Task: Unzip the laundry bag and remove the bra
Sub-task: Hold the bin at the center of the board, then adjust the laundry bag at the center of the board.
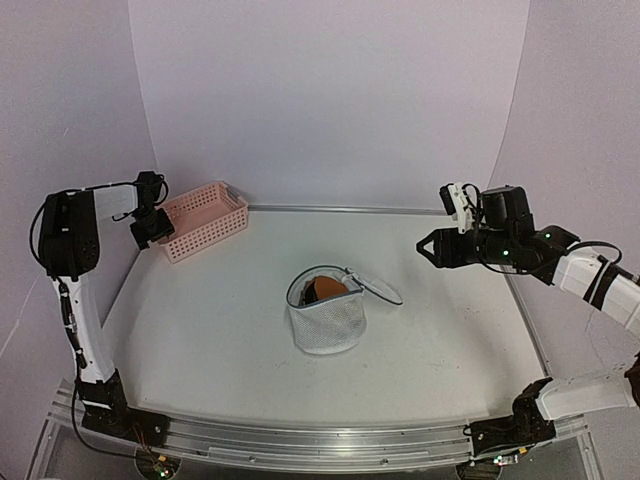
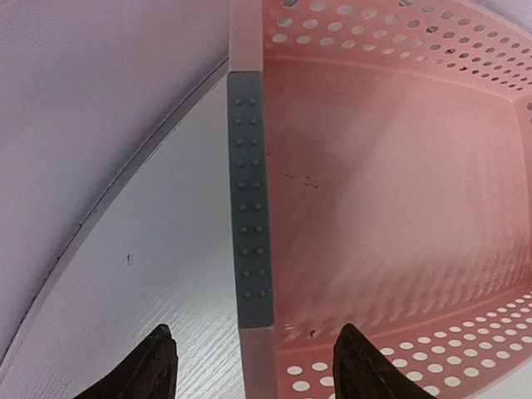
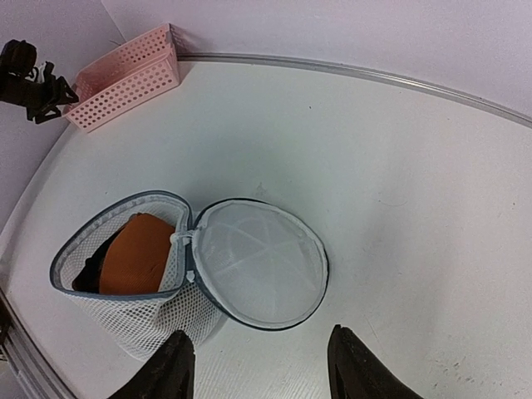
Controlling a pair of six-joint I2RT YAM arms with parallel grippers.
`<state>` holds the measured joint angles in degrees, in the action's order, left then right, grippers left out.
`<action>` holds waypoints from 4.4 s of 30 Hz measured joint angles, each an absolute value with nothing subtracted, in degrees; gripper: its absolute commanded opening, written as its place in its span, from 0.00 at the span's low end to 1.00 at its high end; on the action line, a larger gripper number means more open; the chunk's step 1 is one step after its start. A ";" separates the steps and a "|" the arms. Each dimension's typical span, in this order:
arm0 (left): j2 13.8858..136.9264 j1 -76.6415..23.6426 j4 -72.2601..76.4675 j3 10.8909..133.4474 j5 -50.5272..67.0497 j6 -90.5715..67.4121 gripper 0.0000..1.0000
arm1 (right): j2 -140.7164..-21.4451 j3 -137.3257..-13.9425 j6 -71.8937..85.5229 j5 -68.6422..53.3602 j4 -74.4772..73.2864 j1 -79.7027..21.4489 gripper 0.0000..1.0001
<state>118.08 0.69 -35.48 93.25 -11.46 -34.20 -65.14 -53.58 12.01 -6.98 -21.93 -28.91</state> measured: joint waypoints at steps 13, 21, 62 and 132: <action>119.61 2.04 -33.32 92.23 -9.43 -33.98 0.07 | -65.21 -53.41 12.32 -7.16 -21.91 -28.91 0.53; 118.10 2.04 -31.18 89.12 -8.64 -34.09 0.00 | -65.58 -53.08 12.32 -7.62 -21.91 -28.91 0.52; 99.81 -25.19 -24.97 64.82 -4.51 -43.83 0.00 | -71.37 -54.48 11.18 -6.81 -21.43 -42.54 0.51; 105.23 -50.59 -28.01 78.65 -0.10 -43.22 0.00 | -98.39 -70.81 16.19 -6.59 -25.43 -51.55 0.29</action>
<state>105.23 -50.59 -28.01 78.65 -0.10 -43.22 -98.39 -70.81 16.19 -6.59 -25.43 -51.55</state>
